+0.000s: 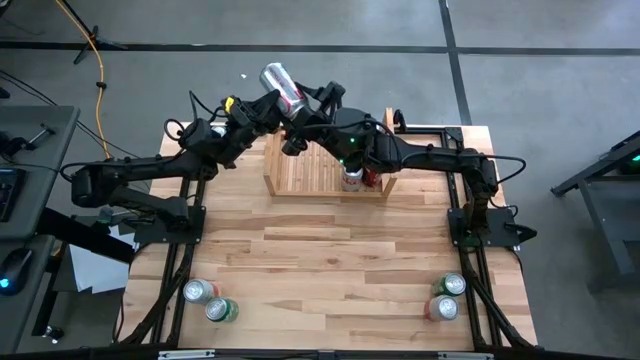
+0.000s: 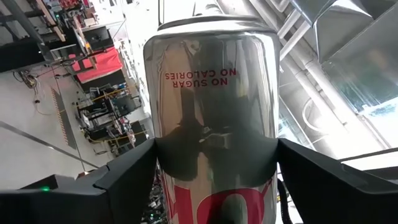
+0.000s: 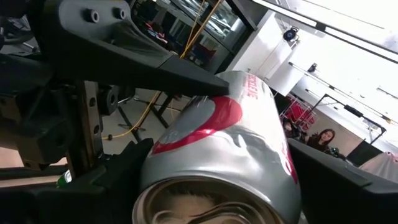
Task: Place canned beverage on shelf
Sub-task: Put the red-silver soda can aligned with the other red-silver soda can on the shelf
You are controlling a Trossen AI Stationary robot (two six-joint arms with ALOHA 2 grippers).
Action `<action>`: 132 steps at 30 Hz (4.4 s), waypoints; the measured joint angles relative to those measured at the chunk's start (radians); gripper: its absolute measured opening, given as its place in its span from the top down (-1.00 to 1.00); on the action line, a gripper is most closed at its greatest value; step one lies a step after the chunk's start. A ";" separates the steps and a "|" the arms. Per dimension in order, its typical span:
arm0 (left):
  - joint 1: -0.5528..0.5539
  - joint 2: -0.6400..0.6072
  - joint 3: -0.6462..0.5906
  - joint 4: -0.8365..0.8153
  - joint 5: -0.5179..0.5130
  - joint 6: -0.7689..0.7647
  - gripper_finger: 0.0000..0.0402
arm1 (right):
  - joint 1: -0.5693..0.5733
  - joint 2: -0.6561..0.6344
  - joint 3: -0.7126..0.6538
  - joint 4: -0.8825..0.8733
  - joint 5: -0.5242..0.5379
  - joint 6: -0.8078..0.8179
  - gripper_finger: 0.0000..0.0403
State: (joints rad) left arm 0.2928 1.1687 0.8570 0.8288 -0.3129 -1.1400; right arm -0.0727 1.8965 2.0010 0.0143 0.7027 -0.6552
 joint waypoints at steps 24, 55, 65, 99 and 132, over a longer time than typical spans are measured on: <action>0.300 -0.067 0.000 -0.087 0.468 0.031 -0.65 | -0.054 -0.077 0.000 -0.260 0.110 0.027 -0.52; 0.277 -0.114 0.214 -0.965 0.428 0.681 -0.65 | -0.542 0.142 0.276 -1.427 -0.695 0.984 -0.52; 0.262 -0.019 0.214 -1.031 0.270 0.994 -0.65 | -0.526 0.206 0.323 -1.480 -0.768 0.828 -0.52; 0.137 0.444 0.214 -0.630 0.278 1.478 1.00 | -0.429 0.127 0.337 -1.495 -0.853 0.722 -0.52; 0.096 0.422 0.215 -0.720 0.289 1.347 1.00 | -0.481 0.126 0.338 -1.437 -0.734 0.836 -0.51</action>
State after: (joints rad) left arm 0.3889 1.5909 1.0718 0.1089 -0.0235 0.2070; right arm -0.5542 2.0228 2.3386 -1.4226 -0.0309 0.1810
